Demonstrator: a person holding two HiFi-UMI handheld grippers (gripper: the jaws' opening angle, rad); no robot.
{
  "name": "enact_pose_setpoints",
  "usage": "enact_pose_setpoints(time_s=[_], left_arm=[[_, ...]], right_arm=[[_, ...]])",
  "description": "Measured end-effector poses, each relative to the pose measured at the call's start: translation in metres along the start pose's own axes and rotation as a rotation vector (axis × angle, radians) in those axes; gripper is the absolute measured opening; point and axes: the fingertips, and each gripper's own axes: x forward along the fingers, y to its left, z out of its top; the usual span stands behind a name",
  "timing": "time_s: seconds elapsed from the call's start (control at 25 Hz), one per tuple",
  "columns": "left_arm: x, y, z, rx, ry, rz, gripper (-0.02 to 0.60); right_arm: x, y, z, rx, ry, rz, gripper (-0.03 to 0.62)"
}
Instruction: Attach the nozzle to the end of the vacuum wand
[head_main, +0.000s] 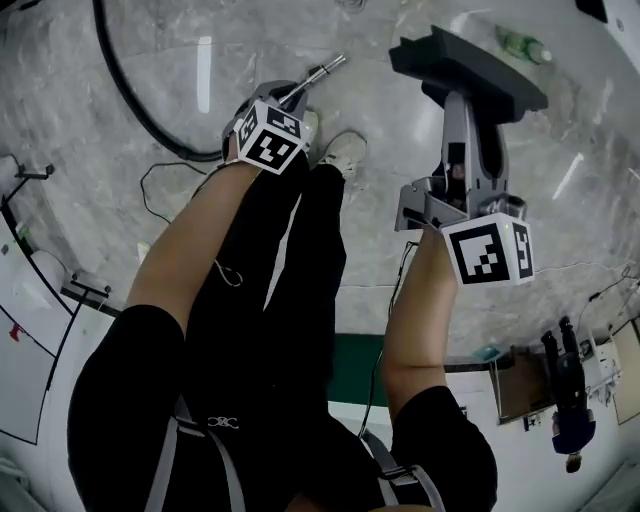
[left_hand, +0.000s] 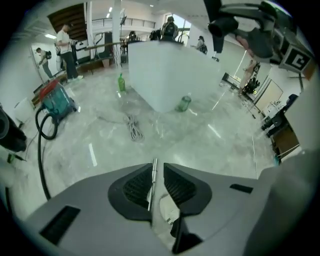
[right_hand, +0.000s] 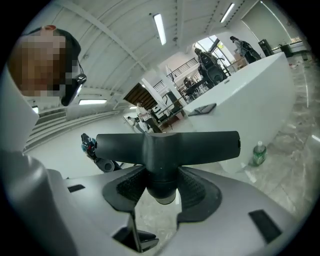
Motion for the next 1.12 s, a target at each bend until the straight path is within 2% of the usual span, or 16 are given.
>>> enact_pose_setpoints(time_s=[0.12, 0.32, 0.44, 0.56, 0.72, 0.92, 1.0, 1.12], left_arm=[[0.098, 0.012, -0.061, -0.007, 0.114, -0.019, 0.175], [0.218, 0.015, -0.135, 0.051, 0.256, -0.058, 0.207], [0.265, 0.029, -0.171, 0.015, 0.323, -0.036, 0.207], [0.292, 0.039, -0.181, -0.016, 0.326, -0.012, 0.207], [0.313, 0.038, -0.189, 0.022, 0.347, -0.005, 0.207], [0.336, 0.039, -0.199, 0.046, 0.412, -0.012, 0.207], [0.337, 0.041, -0.199, 0.064, 0.411, -0.006, 0.207], [0.331, 0.042, -0.198, 0.055, 0.409, -0.052, 0.178]], right_arm=[[0.028, -0.047, -0.075, 0.012, 0.045, -0.009, 0.192], [0.053, -0.115, -0.171, 0.020, 0.123, -0.065, 0.192], [0.067, -0.136, -0.202, 0.030, 0.123, -0.045, 0.192], [0.080, -0.152, -0.218, 0.024, 0.133, -0.034, 0.192], [0.092, -0.169, -0.223, 0.004, 0.138, -0.030, 0.192], [0.104, -0.189, -0.230, 0.022, 0.139, -0.047, 0.192], [0.106, -0.192, -0.233, 0.028, 0.143, -0.045, 0.192], [0.108, -0.196, -0.234, 0.067, 0.154, -0.050, 0.192]])
